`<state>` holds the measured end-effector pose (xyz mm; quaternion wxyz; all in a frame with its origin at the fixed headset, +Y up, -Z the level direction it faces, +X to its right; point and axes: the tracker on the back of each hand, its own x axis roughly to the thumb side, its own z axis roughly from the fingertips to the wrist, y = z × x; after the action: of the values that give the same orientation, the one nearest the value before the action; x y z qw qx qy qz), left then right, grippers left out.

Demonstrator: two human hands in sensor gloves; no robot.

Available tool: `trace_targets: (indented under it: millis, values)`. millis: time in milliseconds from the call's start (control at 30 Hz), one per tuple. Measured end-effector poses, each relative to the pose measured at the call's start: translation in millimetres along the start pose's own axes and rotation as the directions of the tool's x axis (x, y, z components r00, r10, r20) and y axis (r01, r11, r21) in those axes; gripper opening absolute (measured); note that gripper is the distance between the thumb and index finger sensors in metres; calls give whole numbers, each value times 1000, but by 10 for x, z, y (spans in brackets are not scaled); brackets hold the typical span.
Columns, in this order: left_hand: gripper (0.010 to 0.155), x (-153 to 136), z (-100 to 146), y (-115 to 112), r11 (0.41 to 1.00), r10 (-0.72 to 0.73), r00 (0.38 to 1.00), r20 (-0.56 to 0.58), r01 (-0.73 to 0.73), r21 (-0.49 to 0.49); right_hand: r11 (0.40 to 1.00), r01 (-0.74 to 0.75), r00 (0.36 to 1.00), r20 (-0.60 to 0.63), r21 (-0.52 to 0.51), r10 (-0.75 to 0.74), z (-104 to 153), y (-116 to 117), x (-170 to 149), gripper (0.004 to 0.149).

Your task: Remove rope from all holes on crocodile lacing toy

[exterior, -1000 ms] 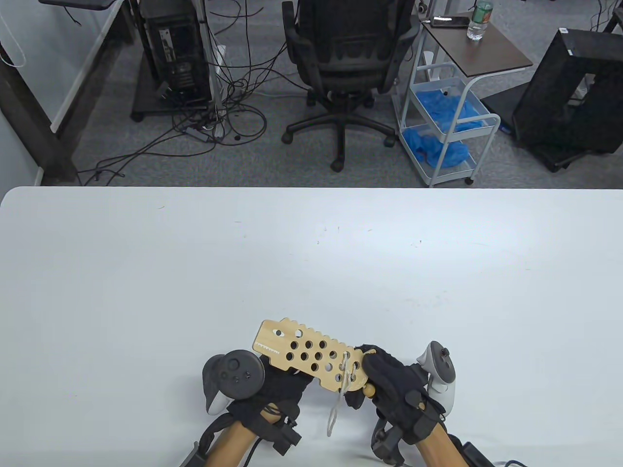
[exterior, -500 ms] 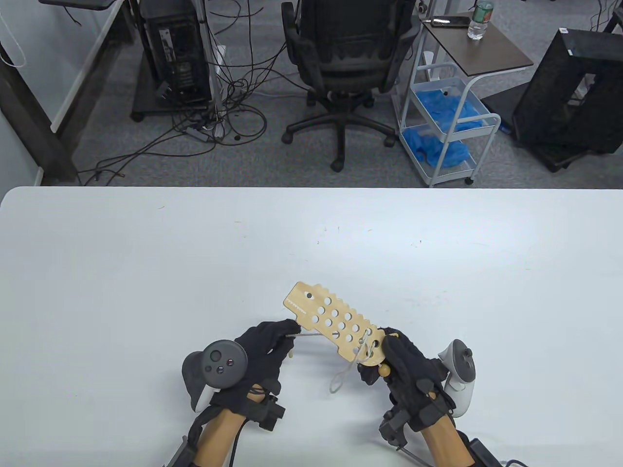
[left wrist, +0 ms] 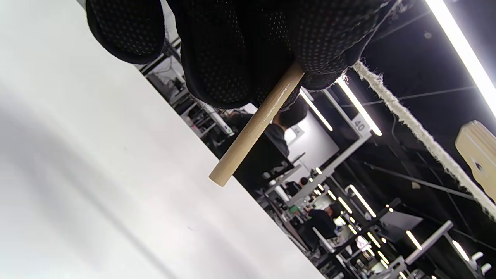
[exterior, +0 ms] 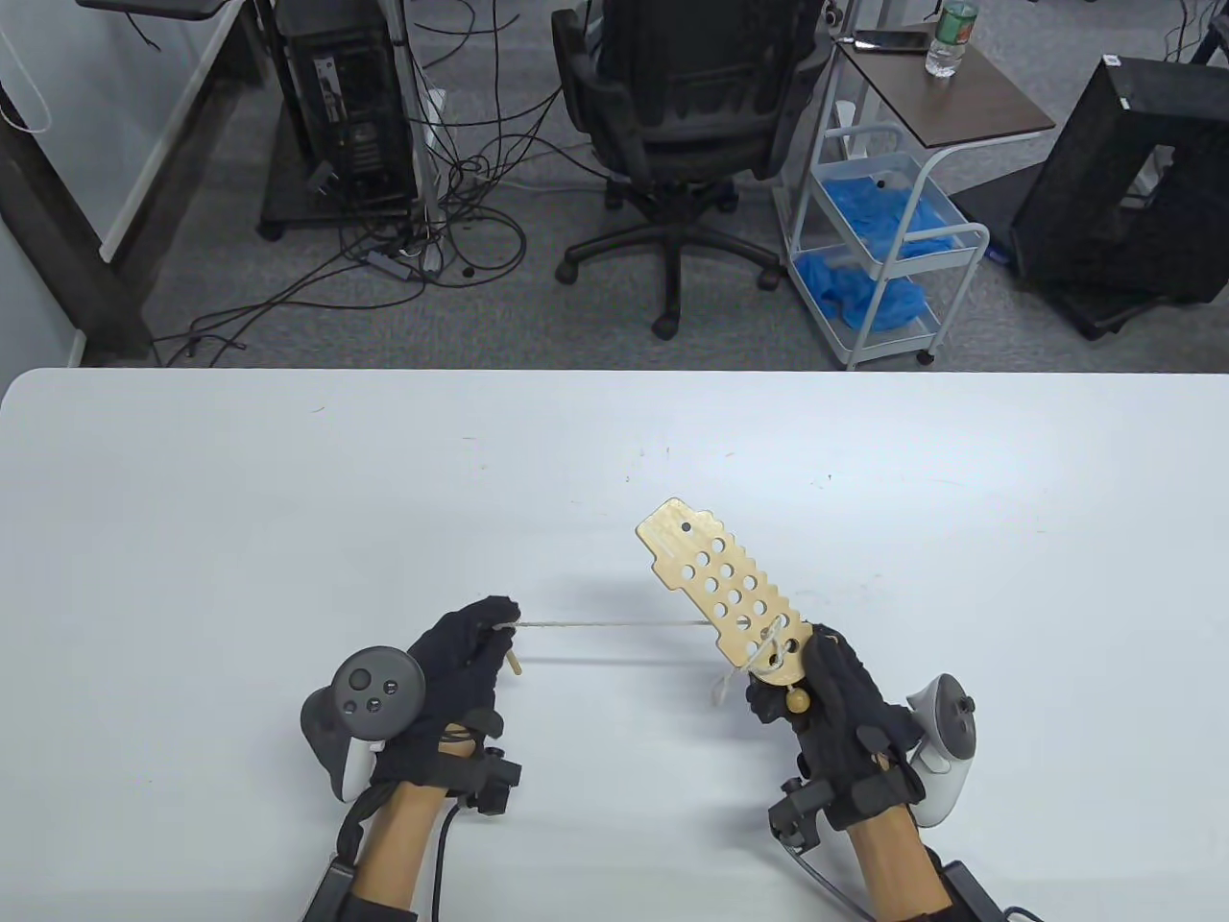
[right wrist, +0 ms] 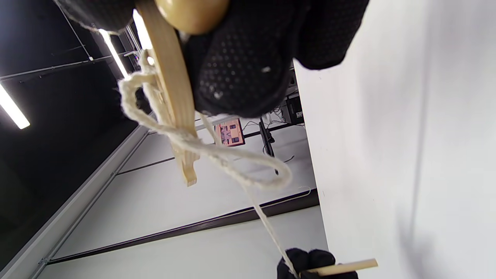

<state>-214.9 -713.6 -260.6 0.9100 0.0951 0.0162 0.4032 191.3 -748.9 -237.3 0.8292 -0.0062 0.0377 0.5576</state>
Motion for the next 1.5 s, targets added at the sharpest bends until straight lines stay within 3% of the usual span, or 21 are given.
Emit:
trace_targets:
  millis: [467,833,1500]
  values:
    - [44,-256,-51,193,994,64,988,-140,-51,100,994,66,998,9,-91,-65,-10,-168,28,47]
    - [44,-485,-51,332,965,230,943,-242,-189,182,973,156,988,26,-169,-153,-6,-334,29,47]
    - [43,-698,-12,505,922,333,888,-318,-237,305,929,289,957,67,-229,-281,13,-478,38,47]
